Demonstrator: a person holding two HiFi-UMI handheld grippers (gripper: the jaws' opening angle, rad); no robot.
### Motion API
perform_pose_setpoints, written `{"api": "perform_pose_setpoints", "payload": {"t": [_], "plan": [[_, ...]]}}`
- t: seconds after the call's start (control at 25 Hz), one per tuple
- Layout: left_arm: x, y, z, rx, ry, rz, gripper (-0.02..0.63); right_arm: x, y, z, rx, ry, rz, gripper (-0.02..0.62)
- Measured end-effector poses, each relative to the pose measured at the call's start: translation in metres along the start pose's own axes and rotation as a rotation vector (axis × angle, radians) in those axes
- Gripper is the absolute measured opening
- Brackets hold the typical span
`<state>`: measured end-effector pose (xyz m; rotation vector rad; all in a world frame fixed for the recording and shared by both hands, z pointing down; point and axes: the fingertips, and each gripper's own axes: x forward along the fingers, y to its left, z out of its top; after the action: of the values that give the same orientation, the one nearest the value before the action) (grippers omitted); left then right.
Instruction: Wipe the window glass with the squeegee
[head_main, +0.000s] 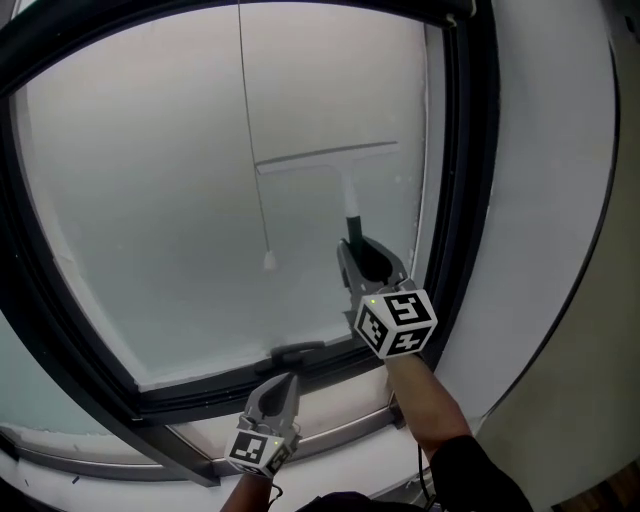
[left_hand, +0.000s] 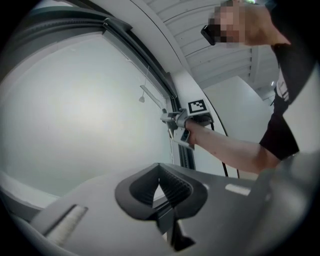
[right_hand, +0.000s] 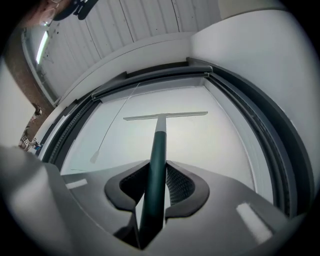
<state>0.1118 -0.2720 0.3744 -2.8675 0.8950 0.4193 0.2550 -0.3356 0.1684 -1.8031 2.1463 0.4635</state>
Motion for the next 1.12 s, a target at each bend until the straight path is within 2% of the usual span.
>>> {"api": "perform_pose_setpoints", "payload": {"t": [0.16,0.32,0.52,1.12], "plan": [[-0.005,0.013,0.011,0.029,-0.020,0.007,-0.002,0.036,0.005,0.049,-0.020,-0.052,-0.009,0.092],[-0.010,0.022,0.017,0.062,-0.014,0.021,-0.002,0.058,0.011,0.068,-0.043,-0.049,-0.010,0.092],[-0.008,0.029,0.026,0.072,-0.038,0.008,-0.002,0.067,0.013,0.062,-0.046,-0.033,-0.037,0.092],[-0.013,0.027,0.015,0.049,-0.009,-0.010,-0.002,0.056,0.014,0.033,-0.045,-0.004,-0.075,0.092]]}}
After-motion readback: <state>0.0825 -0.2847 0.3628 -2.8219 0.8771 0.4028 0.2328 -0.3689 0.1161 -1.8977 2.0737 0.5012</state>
